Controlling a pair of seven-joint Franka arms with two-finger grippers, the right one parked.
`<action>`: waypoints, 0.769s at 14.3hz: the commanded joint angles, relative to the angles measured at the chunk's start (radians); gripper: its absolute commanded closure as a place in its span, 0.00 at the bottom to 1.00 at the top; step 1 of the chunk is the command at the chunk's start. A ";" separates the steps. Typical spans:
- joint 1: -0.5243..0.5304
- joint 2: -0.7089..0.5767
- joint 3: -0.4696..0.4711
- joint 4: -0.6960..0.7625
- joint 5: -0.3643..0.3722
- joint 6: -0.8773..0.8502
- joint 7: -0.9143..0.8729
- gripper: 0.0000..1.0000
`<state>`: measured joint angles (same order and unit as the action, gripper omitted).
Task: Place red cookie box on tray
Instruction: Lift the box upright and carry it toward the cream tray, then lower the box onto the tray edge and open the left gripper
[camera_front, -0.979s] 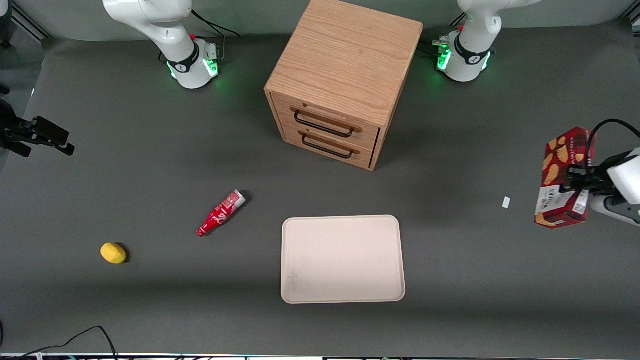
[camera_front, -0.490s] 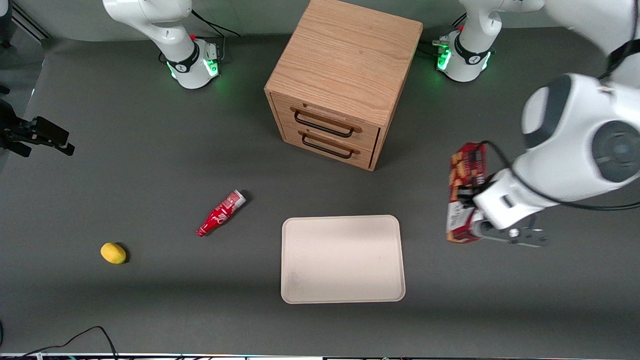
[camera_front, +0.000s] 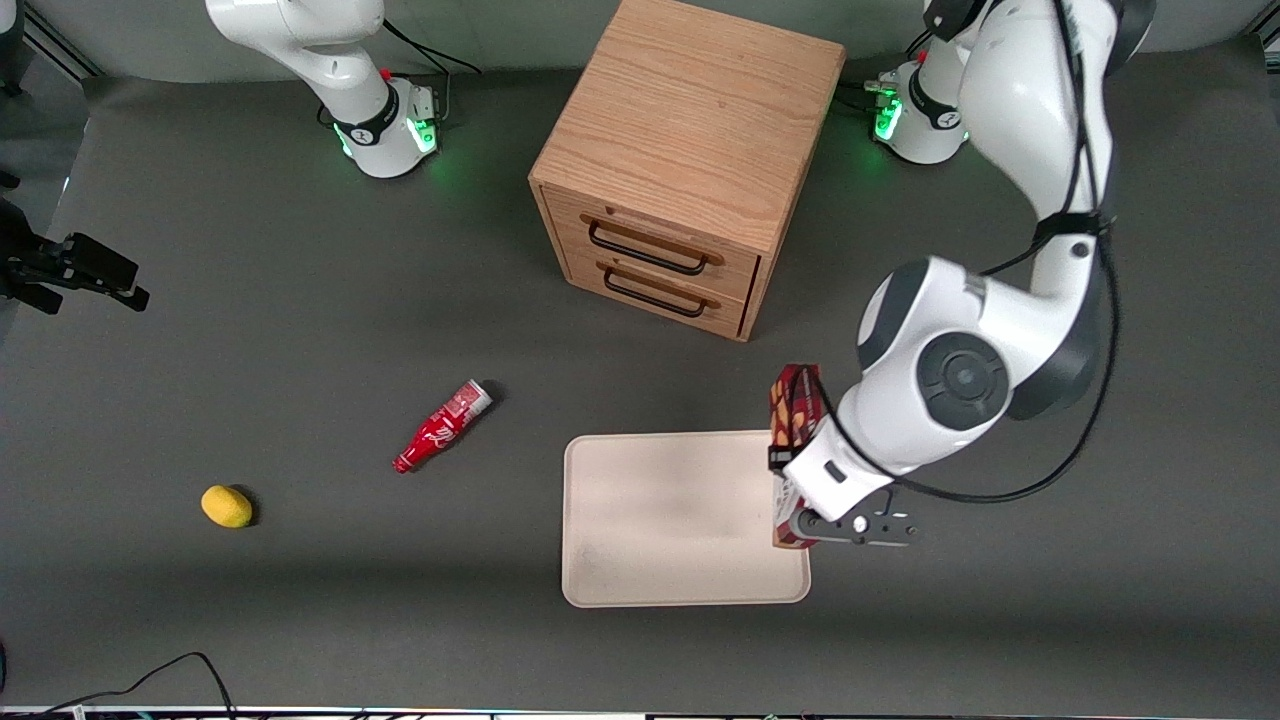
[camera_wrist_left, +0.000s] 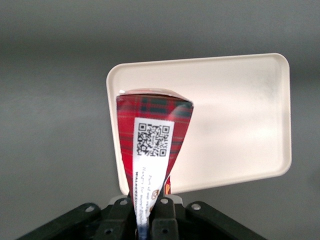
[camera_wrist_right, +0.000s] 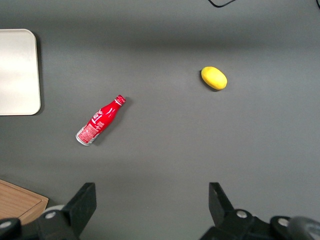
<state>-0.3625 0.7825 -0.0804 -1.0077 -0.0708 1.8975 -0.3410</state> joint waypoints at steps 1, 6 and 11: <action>-0.015 0.081 0.021 0.069 0.003 0.061 -0.026 1.00; -0.018 0.173 0.027 0.073 0.014 0.196 -0.026 1.00; -0.019 0.236 0.041 0.073 0.052 0.248 -0.026 1.00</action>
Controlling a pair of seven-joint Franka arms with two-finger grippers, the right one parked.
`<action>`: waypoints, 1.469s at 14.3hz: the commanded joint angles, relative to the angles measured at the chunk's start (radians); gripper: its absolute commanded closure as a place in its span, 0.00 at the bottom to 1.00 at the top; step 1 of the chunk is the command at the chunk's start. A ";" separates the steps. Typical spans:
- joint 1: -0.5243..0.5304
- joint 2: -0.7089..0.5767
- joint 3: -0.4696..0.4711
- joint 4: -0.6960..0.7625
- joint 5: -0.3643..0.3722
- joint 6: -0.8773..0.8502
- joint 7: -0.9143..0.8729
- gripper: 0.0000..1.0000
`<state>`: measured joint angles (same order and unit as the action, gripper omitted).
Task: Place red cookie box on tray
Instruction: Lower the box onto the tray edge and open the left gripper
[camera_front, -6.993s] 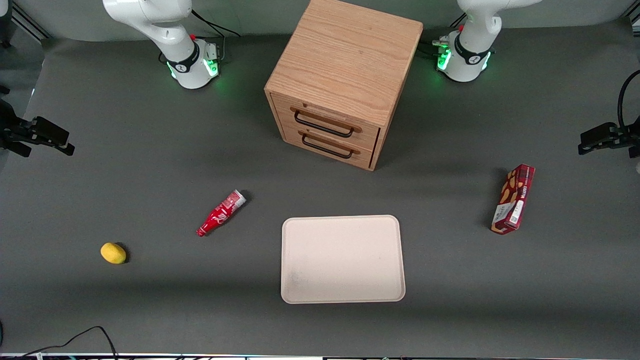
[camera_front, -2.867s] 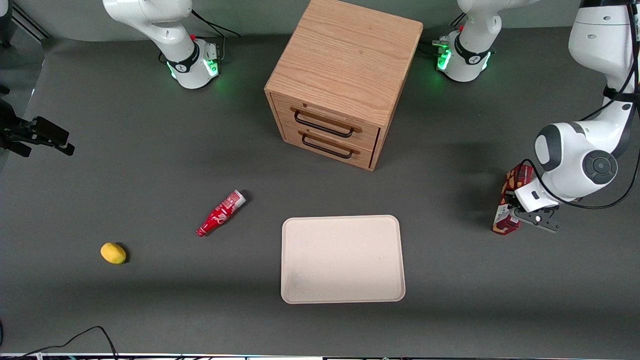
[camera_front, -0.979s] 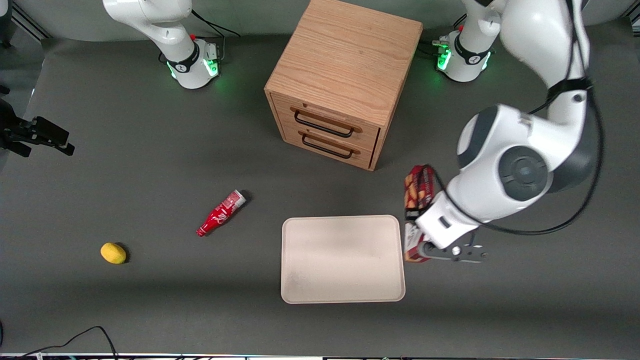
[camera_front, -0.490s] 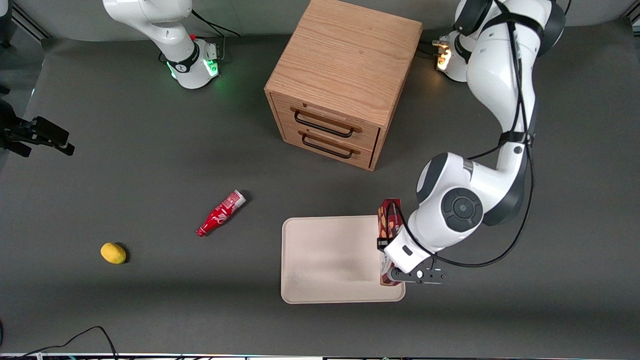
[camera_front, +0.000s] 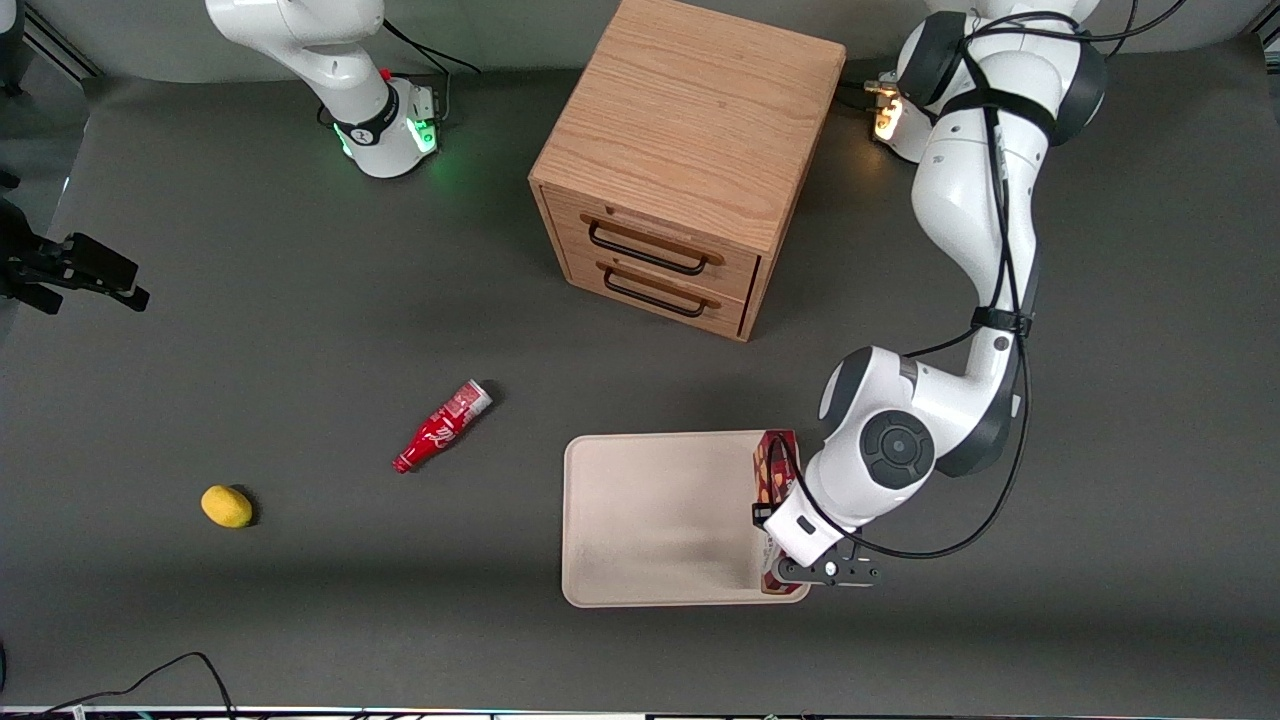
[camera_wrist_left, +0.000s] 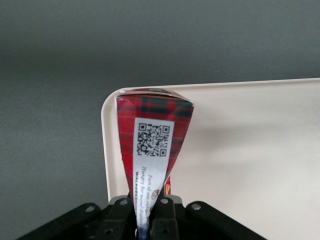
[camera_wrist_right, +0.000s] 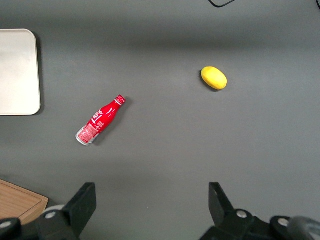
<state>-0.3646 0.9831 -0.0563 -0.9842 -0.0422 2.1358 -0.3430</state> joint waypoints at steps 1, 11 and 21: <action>-0.019 0.042 0.016 0.047 0.025 0.027 -0.024 1.00; -0.019 0.062 0.016 0.045 0.024 0.044 -0.025 0.00; -0.004 -0.047 0.016 0.044 0.027 -0.181 -0.019 0.00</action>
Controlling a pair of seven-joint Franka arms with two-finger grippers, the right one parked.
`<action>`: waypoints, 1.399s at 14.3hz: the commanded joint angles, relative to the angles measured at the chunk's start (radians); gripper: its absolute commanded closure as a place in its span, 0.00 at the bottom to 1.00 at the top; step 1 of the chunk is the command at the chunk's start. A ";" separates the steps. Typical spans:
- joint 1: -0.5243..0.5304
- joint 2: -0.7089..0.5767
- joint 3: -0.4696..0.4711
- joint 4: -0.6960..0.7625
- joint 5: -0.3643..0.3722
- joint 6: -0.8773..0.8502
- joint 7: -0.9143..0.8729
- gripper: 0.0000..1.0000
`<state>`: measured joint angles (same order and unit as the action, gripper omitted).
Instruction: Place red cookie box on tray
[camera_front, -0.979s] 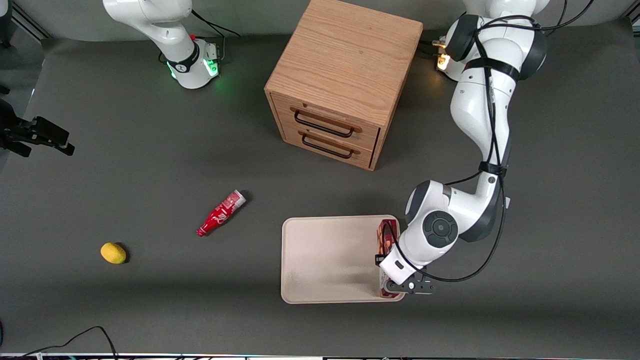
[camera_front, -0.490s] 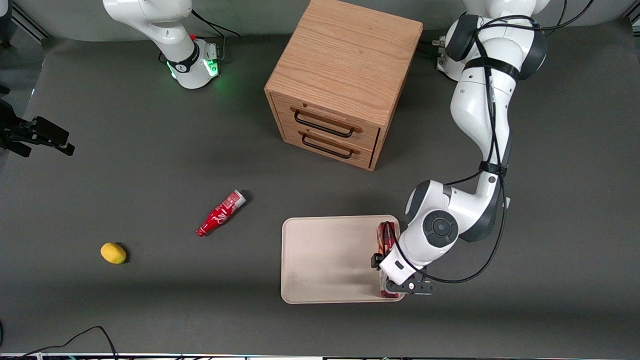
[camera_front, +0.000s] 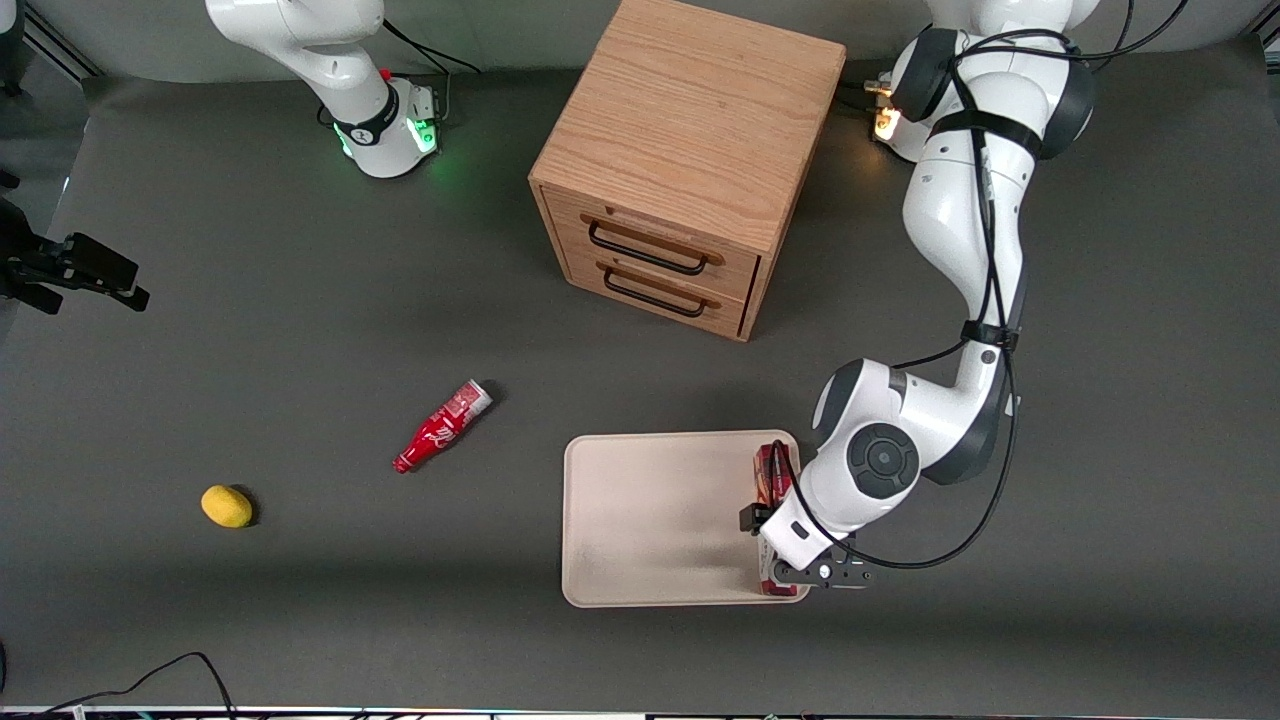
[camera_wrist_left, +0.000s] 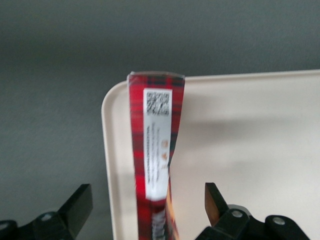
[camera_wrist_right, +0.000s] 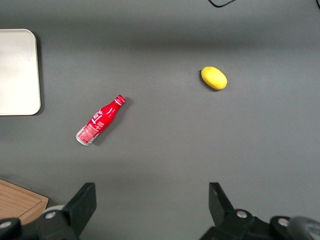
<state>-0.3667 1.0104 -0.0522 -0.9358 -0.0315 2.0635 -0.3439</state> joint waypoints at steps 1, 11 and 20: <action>0.006 -0.096 0.012 -0.005 0.016 -0.162 -0.014 0.00; 0.136 -0.732 0.014 -0.573 0.056 -0.356 0.178 0.00; 0.417 -1.081 0.015 -0.873 0.085 -0.405 0.367 0.00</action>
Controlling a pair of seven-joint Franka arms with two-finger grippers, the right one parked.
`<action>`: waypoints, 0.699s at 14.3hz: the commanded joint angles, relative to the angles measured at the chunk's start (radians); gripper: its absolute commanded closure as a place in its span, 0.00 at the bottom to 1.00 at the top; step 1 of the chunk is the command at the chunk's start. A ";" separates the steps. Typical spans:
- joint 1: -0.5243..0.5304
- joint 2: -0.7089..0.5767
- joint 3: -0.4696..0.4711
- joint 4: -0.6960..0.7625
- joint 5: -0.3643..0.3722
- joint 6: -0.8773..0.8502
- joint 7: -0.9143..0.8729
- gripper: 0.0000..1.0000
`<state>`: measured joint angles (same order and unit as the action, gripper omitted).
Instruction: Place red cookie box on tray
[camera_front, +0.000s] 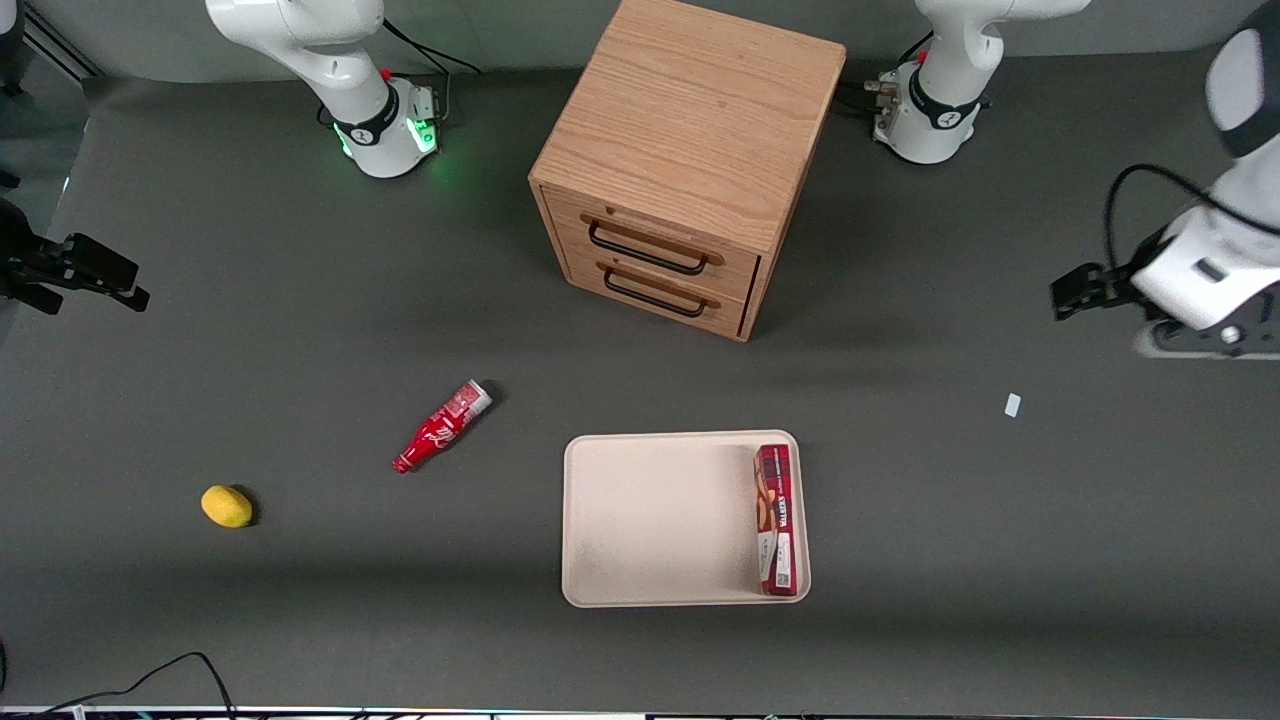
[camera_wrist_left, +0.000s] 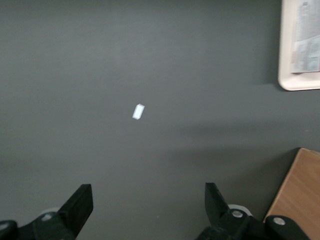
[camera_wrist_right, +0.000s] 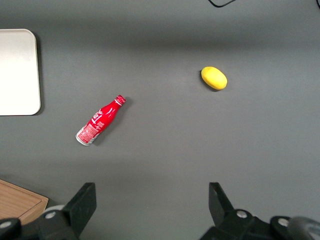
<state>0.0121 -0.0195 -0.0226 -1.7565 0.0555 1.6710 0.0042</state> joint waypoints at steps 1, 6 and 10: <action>0.042 -0.054 -0.013 -0.047 -0.002 -0.025 0.017 0.00; 0.058 -0.025 -0.013 0.060 0.001 -0.095 0.031 0.00; 0.086 0.018 -0.011 0.124 0.001 -0.128 0.106 0.00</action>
<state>0.0670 -0.0417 -0.0260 -1.6932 0.0557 1.5763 0.0655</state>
